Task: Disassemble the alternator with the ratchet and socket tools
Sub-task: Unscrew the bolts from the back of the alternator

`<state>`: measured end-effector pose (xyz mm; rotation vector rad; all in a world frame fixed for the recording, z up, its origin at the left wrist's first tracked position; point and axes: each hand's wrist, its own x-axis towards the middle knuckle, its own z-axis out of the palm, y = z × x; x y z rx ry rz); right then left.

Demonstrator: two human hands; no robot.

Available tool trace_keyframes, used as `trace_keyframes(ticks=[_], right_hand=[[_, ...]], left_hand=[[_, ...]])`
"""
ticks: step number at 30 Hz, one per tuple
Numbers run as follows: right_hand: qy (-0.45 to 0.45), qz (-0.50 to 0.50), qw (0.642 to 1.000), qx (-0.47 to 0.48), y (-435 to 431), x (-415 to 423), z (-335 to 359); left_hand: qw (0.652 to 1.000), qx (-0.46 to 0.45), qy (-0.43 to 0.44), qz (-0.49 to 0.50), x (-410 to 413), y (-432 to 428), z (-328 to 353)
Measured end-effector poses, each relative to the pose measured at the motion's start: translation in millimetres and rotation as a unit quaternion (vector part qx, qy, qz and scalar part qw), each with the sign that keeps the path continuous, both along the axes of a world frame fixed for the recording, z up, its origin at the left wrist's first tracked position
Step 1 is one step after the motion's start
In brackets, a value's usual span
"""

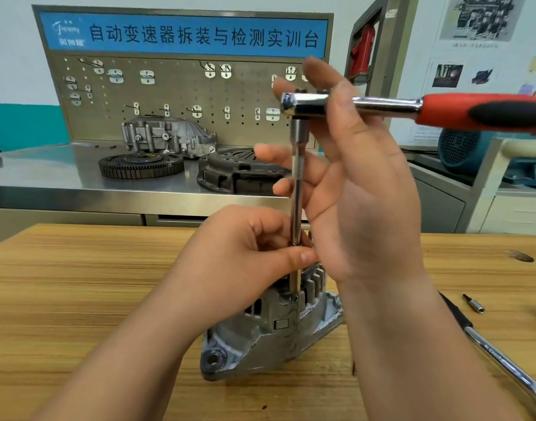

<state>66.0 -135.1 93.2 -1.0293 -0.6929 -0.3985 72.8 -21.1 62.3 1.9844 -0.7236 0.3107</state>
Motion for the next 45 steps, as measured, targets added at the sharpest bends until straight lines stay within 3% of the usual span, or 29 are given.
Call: trace_keyframes(ticks=[5,12,18,26,30,34,41,45], right_hand=[[0.064,0.047,0.997,0.018,-2.3,2.9,0.0],[-0.018,0.007,1.0,0.021,1.0,0.5,-0.2],[0.076,0.055,0.995,0.04,-4.6,4.0,-0.4],[-0.062,-0.027,0.998,-0.02,-0.2,1.3,0.3],[-0.014,0.008,1.0,0.012,-0.1,3.4,-1.0],[0.059,0.039,0.997,0.029,-4.9,6.1,-0.5],[0.025,0.003,0.998,-0.05,-0.8,5.8,0.8],[0.03,-0.055,0.991,-0.119,-4.9,6.8,3.1]], left_hand=[[0.999,0.024,0.005,-0.034,-1.3,3.7,2.5],[1.0,-0.011,0.003,-0.018,2.8,2.2,-1.5],[0.999,0.006,0.004,-0.038,1.1,3.0,0.0],[1.0,-0.019,-0.01,0.0,1.1,0.7,-1.4],[1.0,-0.009,-0.018,0.001,0.1,-0.8,-1.6],[0.998,-0.009,-0.001,-0.059,0.5,0.2,-1.4],[0.997,-0.046,0.024,-0.056,3.9,2.9,-4.0],[0.989,-0.128,0.055,-0.057,4.2,4.1,-4.4]])
